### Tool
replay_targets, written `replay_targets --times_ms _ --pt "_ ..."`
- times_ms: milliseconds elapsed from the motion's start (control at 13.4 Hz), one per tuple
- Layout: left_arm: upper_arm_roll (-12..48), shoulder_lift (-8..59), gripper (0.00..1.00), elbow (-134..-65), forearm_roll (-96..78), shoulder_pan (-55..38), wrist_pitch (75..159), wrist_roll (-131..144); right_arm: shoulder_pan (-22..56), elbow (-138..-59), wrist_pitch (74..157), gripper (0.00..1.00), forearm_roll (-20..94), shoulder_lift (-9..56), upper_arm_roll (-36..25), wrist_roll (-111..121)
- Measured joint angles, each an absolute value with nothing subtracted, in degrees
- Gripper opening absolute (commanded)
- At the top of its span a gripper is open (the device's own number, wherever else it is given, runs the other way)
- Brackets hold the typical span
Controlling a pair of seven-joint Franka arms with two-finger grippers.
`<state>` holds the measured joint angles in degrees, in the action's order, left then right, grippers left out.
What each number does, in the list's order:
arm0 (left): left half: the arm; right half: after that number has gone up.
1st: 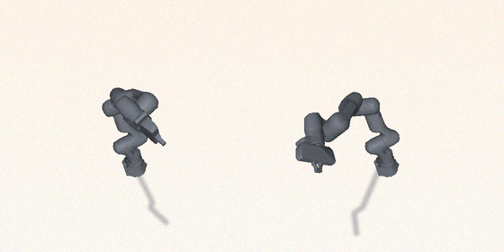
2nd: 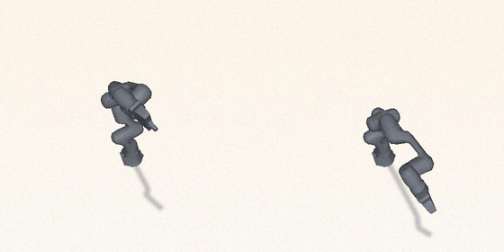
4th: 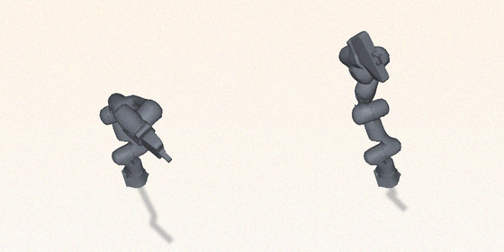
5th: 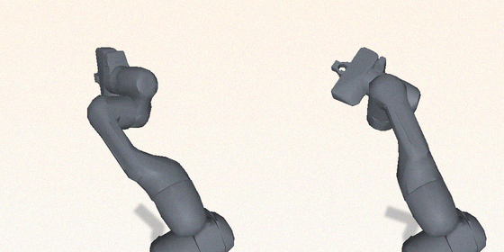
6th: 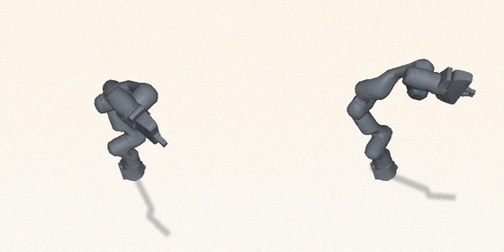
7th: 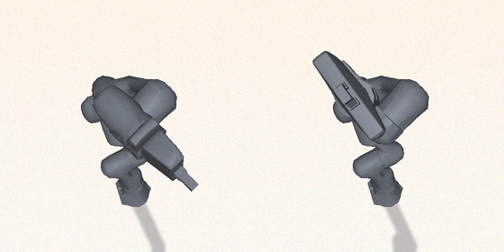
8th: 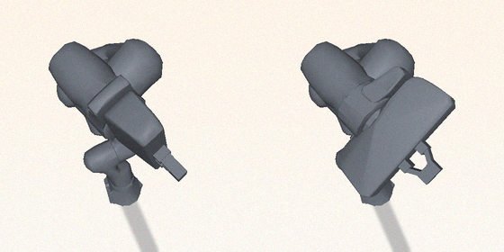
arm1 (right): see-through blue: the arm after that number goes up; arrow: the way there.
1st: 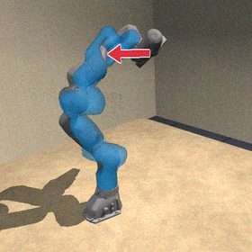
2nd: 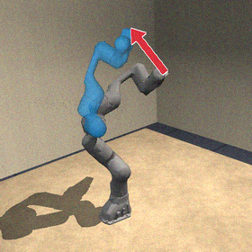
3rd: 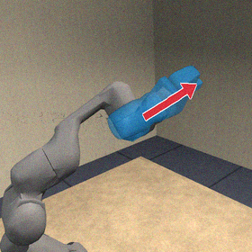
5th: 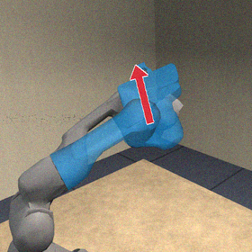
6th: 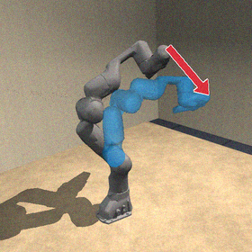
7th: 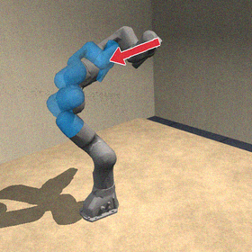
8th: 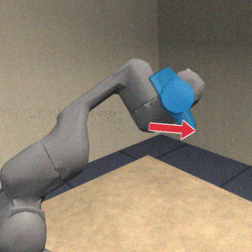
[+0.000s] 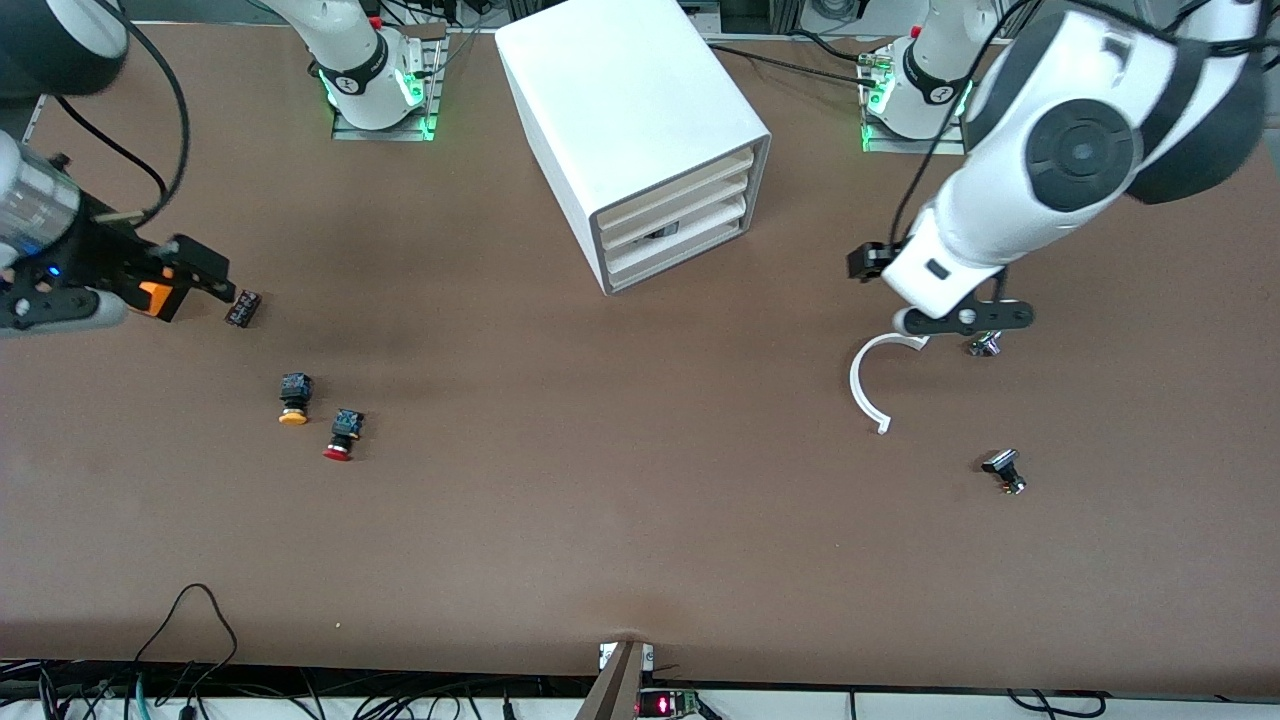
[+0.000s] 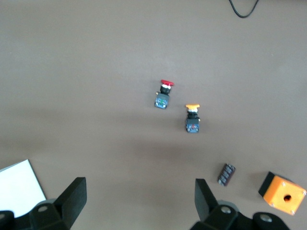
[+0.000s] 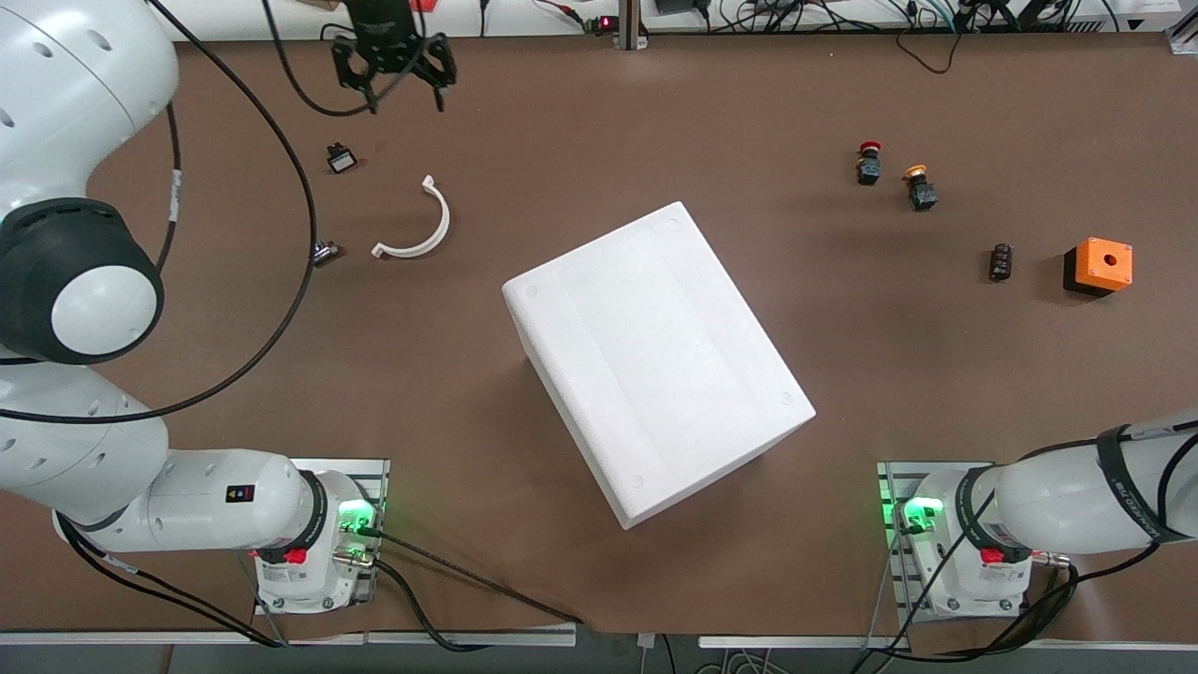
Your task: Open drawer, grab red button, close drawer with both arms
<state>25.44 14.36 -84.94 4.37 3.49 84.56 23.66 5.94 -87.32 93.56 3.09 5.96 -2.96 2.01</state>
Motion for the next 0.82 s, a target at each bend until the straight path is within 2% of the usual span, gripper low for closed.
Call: replay_targets --times_ms 149,299,523,822 --pt "22.0 13.0 0.99 -83.3 5.1 3.7 84.1 15.1 4.3 -87.5 91.4 1.0 2.9 3.8 -2.1 2.0" --pt "15.5 10.1 0.99 -84.3 5.1 1.8 85.9 6.7 2.7 -88.2 90.4 1.0 2.9 2.0 -1.3 1.8" --pt "5.2 3.1 1.0 -92.8 3.4 -2.4 95.0 -2.1 1.1 -91.0 90.3 1.0 1.3 -1.0 1.3 -4.9" --pt "2.8 -2.7 1.0 -101.2 2.3 -2.5 100.6 -4.7 0.4 -98.6 93.5 1.0 -0.5 -6.0 4.3 -9.0"
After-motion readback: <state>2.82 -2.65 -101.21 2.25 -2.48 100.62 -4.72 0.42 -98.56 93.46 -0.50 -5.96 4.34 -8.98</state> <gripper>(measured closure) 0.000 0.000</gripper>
